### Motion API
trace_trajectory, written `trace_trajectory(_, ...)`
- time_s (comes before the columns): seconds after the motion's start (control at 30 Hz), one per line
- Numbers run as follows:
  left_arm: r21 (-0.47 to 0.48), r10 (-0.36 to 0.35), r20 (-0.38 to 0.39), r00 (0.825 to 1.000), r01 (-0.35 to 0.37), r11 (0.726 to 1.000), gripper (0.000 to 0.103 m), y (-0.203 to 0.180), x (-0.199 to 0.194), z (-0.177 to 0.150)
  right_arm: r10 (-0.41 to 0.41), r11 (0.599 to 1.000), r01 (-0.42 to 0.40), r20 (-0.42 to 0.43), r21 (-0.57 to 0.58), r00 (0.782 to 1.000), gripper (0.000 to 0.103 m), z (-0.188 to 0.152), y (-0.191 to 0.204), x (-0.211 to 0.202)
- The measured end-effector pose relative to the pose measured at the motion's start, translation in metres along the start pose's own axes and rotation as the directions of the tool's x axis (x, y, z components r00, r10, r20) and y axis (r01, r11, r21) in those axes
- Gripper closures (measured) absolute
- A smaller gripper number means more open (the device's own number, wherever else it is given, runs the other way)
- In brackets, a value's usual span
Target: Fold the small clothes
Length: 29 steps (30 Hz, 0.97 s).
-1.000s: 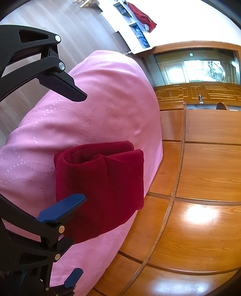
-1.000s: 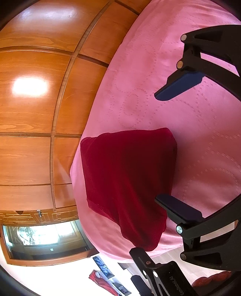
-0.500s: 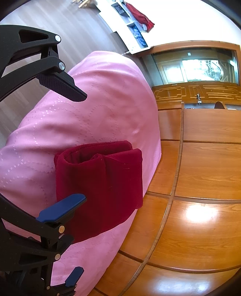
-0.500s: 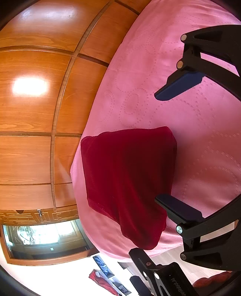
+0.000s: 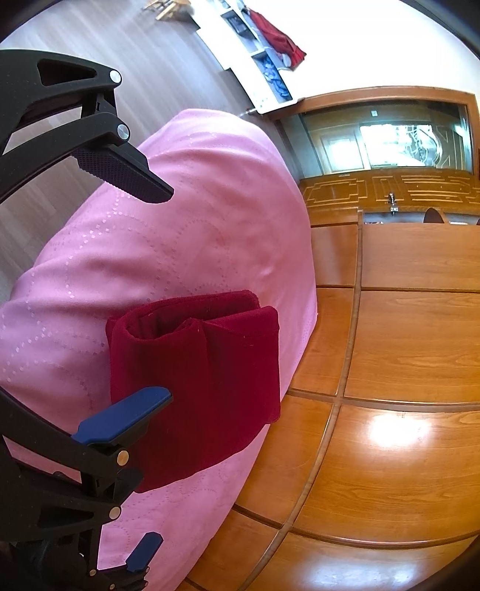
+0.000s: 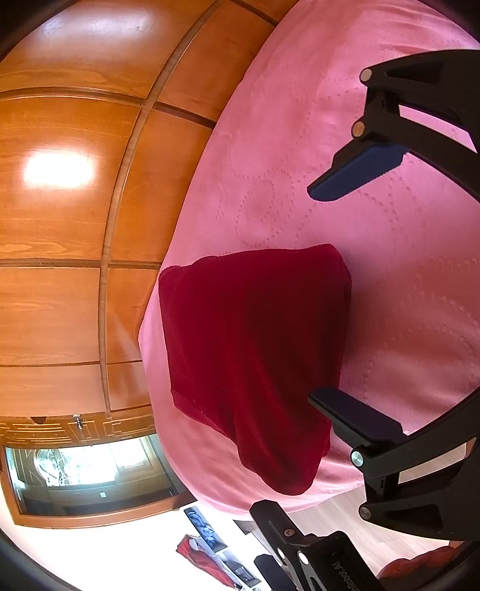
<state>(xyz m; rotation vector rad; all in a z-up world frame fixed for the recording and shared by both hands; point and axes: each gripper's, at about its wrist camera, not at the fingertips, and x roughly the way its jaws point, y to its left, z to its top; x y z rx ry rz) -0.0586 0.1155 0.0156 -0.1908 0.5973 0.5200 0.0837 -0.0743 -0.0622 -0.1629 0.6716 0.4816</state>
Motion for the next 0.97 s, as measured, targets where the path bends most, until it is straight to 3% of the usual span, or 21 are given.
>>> trace_trajectory(0.73, -0.008, 0.036, -0.014, 0.999, -0.037, 0.999, 0.004, 0.005, 0.010, -0.001, 0.010, 1.000, -0.010, -0.021, 0.023, 1.000, 0.002, -0.003, -0.005, 0.008)
trace_trajectory(0.87, -0.015, 0.047, -0.027, 0.999, -0.047, 0.999, 0.004, 0.006, 0.011, -0.001, 0.018, 0.997, -0.016, -0.028, 0.074, 0.999, 0.002, -0.003, -0.026, 0.007)
trace_trajectory(0.97, -0.007, 0.058, -0.030, 0.998, -0.059, 0.998, 0.004, 0.006, 0.013, 0.001, 0.000, 0.987, 0.008, -0.046, 0.158, 0.999, 0.002, -0.005, -0.065, 0.006)
